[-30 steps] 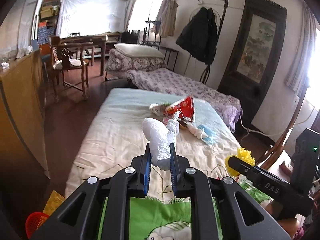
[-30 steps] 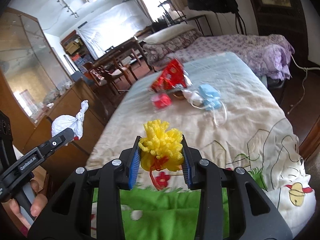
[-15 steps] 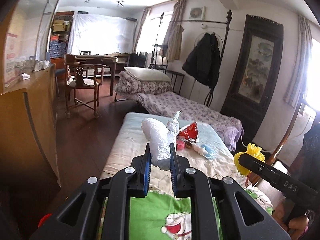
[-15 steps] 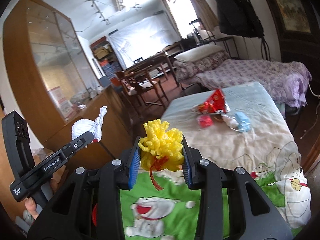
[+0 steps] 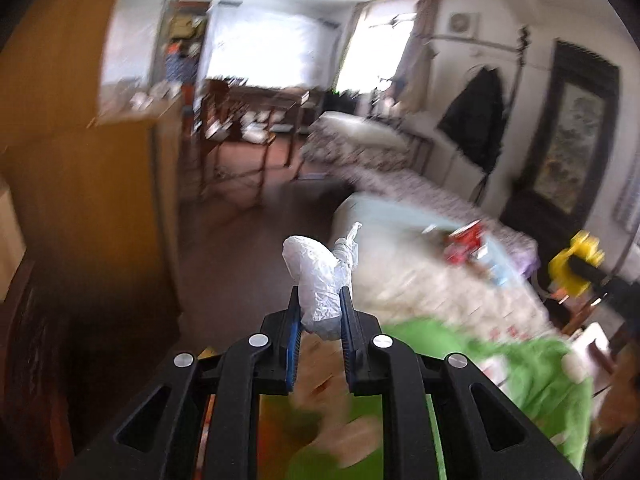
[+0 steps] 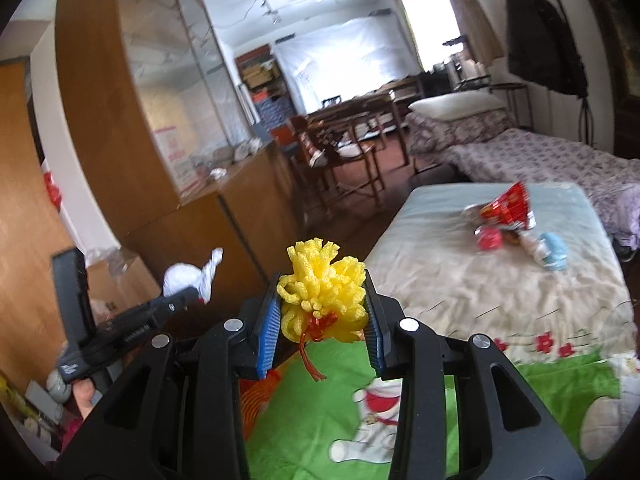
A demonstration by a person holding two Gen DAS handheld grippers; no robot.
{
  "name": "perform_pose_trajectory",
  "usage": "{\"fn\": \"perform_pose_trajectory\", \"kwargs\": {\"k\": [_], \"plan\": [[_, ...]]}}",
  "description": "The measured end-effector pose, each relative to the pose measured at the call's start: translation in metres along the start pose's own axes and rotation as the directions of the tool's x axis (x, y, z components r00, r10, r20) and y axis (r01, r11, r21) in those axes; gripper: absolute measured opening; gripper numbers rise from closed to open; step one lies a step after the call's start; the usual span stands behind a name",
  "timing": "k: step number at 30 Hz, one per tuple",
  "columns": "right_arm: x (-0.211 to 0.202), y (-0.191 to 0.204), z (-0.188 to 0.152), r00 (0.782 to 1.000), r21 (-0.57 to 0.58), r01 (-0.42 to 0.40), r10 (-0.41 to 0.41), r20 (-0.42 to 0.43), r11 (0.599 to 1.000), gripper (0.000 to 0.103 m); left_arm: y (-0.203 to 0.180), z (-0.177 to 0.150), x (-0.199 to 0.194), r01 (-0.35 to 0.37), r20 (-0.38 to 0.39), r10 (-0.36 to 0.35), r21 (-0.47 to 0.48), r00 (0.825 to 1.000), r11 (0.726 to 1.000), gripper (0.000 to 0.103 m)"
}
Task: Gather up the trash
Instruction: 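Carry the yellow pom-pom and white tissue with both tools toward the red basket, then open the right tool over the red basket while the left tool releases the tissue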
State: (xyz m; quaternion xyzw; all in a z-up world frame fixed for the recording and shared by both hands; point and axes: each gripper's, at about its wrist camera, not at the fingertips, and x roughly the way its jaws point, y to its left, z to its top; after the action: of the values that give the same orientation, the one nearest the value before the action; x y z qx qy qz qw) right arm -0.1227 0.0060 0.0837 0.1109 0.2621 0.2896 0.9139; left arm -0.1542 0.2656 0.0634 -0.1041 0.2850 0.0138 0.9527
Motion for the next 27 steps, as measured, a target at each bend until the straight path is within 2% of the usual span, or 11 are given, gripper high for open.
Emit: {"fn": "perform_pose_trajectory", "kwargs": {"k": [3, 5, 6, 7, 8, 10, 13, 18, 21, 27], "plan": [[0.019, 0.012, -0.008, 0.999, -0.019, -0.014, 0.013, -0.049, 1.000, 0.038, 0.036, -0.031, 0.012, -0.050, -0.077, 0.047, -0.036, 0.996, 0.998, 0.019], [0.033, 0.021, -0.015, 0.996, -0.039, -0.017, 0.014, -0.086, 0.999, 0.038, 0.064, -0.058, 0.021, -0.086, -0.143, 0.076, -0.066, 0.987, 0.994, 0.026], [0.039, 0.025, -0.016, 0.995, -0.045, -0.019, 0.014, -0.099, 0.999, 0.038, 0.077, -0.067, 0.028, -0.105, -0.174, 0.090, -0.078, 0.981, 0.991, 0.035], [0.046, 0.030, -0.020, 0.993, -0.052, -0.023, 0.016, -0.120, 0.998, 0.038, 0.090, -0.079, 0.034, -0.130, -0.212, 0.107, -0.096, 0.971, 0.987, 0.051], [0.053, 0.034, -0.023, 0.990, -0.059, -0.028, 0.020, -0.139, 0.998, 0.038, 0.104, -0.091, 0.039, -0.151, -0.248, 0.117, -0.120, 0.962, 0.981, 0.054], [0.063, 0.042, -0.029, 0.986, -0.073, -0.035, 0.023, -0.165, 0.997, 0.038, 0.127, -0.109, 0.042, -0.174, -0.291, 0.118, -0.173, 0.949, 0.969, 0.069], [0.081, 0.055, -0.037, 0.978, -0.097, -0.048, 0.027, -0.207, 0.994, 0.038, 0.162, -0.126, 0.038, -0.237, -0.318, 0.153, -0.248, 0.936, 0.939, 0.082], [0.115, 0.084, -0.054, 0.950, -0.133, -0.103, 0.058, -0.306, 0.986, 0.039, 0.199, -0.127, 0.022, -0.346, -0.308, 0.250, -0.314, 0.918, 0.884, 0.094], [0.133, 0.107, -0.066, 0.930, -0.171, -0.148, 0.078, -0.360, 0.974, 0.039, 0.213, -0.124, 0.012, -0.412, -0.300, 0.321, -0.322, 0.898, 0.852, 0.094], [0.168, 0.151, -0.089, 0.882, -0.226, -0.239, 0.113, -0.458, 0.945, 0.039, 0.230, -0.127, 0.002, -0.549, -0.302, 0.475, -0.249, 0.827, 0.798, 0.096]]}}
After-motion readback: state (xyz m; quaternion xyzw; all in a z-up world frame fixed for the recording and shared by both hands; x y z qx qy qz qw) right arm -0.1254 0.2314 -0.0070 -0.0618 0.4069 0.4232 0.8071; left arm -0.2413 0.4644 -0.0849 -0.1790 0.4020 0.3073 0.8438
